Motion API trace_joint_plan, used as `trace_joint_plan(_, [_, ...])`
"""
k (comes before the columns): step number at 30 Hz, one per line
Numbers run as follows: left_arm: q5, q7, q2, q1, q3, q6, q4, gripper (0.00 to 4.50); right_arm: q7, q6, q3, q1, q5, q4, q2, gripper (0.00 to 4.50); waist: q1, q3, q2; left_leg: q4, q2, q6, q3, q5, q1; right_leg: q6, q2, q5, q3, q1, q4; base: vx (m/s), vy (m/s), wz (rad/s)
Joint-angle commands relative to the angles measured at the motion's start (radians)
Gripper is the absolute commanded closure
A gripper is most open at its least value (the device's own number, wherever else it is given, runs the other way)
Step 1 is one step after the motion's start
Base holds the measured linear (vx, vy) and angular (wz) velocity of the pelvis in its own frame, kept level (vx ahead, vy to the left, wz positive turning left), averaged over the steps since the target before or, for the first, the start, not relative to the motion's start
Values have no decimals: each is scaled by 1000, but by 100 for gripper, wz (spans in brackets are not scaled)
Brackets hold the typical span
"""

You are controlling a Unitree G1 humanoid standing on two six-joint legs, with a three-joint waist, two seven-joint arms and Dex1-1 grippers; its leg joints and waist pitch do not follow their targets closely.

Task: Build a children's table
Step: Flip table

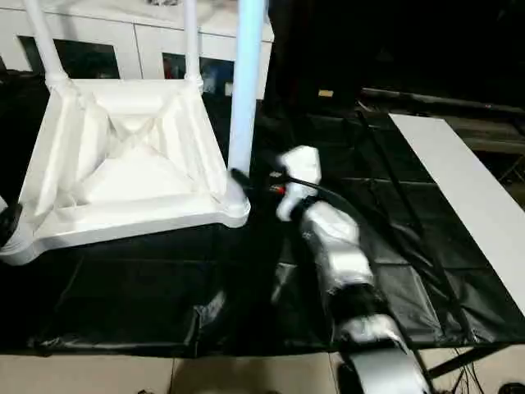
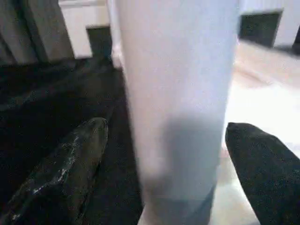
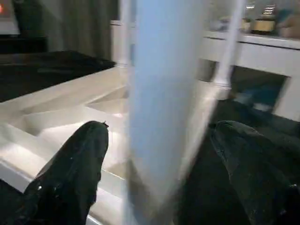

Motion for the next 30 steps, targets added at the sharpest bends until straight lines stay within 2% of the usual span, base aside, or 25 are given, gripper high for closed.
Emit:
trace_joint_plan(1, [-3, 14, -3, -13, -19, -9, -7, 4, 9, -19, -8, -21, -4, 30, -7, 56, 4, -50, 34, -92, 48, -5, -18, -326, 16, -192, -57, -224, 40, 30, -62, 0, 0, 0])
trace_joint_plan(5, [-5, 23, -8, -43, -38, -10, -7, 4, 20, -36, -13, -69, -10, 94, 14, 56, 10, -53, 34, -91, 48, 0, -16, -280, 16, -204, -55, -154, 39, 33, -54, 0, 0, 0])
trace_joint_plan(8, [5, 21, -10, -59, -50, -16, 0, 4, 3, -51, -18, -103, -21, 152, 19, 56, 11, -52, 35, -90, 47, -2, -15, -287, 17, -211, -57, -167, 39, 33, -55, 0, 0, 0])
trace_joint_plan(9, [6, 16, -10, -61, -55, -13, -2, 4, -2, -54, -23, -112, -16, 167, 20, 75, 10, -52, 33, -90, 48, -3, -15, -285, 16, -210, -57, -168, 39, 34, -55, 0, 0, 0])
trace_joint_plan(11, [5, 15, -11, -62, -56, -10, -4, 21, -5, -54, -25, -115, -14, 173, 21, 75, 11, -53, 34, -90, 48, -4, -15, -284, 16, -208, -57, -167, 39, 35, -54, 0, 0, 0])
trace_joint_plan(12, [5, 15, -12, -63, -58, -6, -7, 32, -6, -53, -27, -117, -11, 175, 22, 93, 11, -52, 34, -90, 48, -4, -15, -283, 16, -207, -57, -167, 40, 35, -54, 0, 0, 0])
trace_joint_plan(14, [4, 27, -13, -65, -63, 5, -13, 47, 12, -50, -39, -118, 6, 184, 24, 96, 11, -54, 35, -89, 48, -4, -15, -276, 16, -208, -57, -151, 39, 36, -52, 0, 0, 0])
trace_joint_plan(15, [-3, 31, -16, -67, -62, 12, -12, 61, 20, -57, -40, -113, 7, 188, 24, 118, 11, -53, 37, -89, 48, -3, -15, -278, 17, -211, -56, -148, 39, 34, -52, 0, 0, 0])
trace_joint_plan(20, [-4, 33, -17, -71, -65, 19, -8, 89, 36, -64, -48, -111, 16, 200, 25, 141, 12, -53, 38, -90, 49, -5, -15, -288, 17, -211, -56, -162, 39, 35, -54, 0, 0, 0])
trace_joint_plan(22, [-7, 33, -19, -72, -65, 22, -9, 116, 38, -61, -53, -109, 22, 196, 26, 171, 13, -54, 37, -90, 49, -3, -15, -280, 17, -212, -57, -155, 39, 36, -53, 0, 0, 0])
trace_joint_plan(24, [-6, 35, -21, -73, -68, 22, -9, 124, 41, -56, -60, -103, 28, 190, 27, 176, 14, -55, 37, -89, 49, 0, -14, -264, 17, -216, -56, -133, 39, 36, -51, 0, 0, 0])
trace_joint_plan(26, [-6, 38, -23, -73, -72, 23, -11, 143, 45, -53, -66, -100, 32, 188, 28, 203, 14, -55, 38, -88, 48, 4, -13, -257, 18, -220, -55, -119, 38, 36, -50, 0, 0, 0])
trace_joint_plan(29, [-12, 37, -28, -73, -81, 29, -20, 151, 54, -48, -72, -88, 36, 175, 25, 211, 17, -55, 37, -88, 49, 7, -13, -254, 18, -221, -56, -120, 39, 37, -50, 0, 0, 0])
trace_joint_plan(30, [-15, 34, -29, -75, -83, 31, -22, 157, 56, -47, -72, -85, 37, 171, 24, 235, 18, -55, 37, -88, 49, 7, -13, -249, 17, -222, -56, -118, 39, 37, -50, 0, 0, 0])
